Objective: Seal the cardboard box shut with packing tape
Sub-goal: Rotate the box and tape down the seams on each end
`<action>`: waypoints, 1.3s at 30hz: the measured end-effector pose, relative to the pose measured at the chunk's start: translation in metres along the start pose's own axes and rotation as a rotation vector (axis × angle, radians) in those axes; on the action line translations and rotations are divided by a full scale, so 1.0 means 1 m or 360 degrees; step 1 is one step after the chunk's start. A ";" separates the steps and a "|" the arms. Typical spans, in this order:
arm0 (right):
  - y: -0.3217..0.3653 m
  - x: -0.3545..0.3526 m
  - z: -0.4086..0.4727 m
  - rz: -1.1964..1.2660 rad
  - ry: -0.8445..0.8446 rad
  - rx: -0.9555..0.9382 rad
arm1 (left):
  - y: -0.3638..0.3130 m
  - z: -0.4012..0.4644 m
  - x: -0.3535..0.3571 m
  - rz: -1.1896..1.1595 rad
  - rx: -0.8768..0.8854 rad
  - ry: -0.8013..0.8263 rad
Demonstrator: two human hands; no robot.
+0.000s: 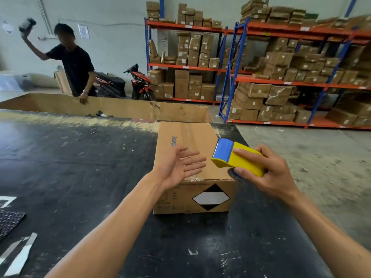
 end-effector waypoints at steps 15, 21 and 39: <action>0.030 0.038 0.022 -0.0041 -0.0010 -0.0404 | -0.032 -0.028 0.000 0.0014 0.0182 -0.0091; 0.022 0.063 0.030 -0.0019 0.0231 -0.0319 | -0.044 -0.021 -0.026 0.0233 0.0375 -0.0408; -0.012 0.107 0.017 -0.0383 0.0929 -0.0142 | -0.021 -0.046 -0.114 0.1104 0.0694 -0.0922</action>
Point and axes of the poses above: each hand's wrist, its own z-axis towards the middle knuckle, its own x-axis out of the palm, y = z × x, the point moved 9 cm from there along z, towards the middle knuckle, and after that the axes turned 2 degrees about x, right-handed, at the moved point
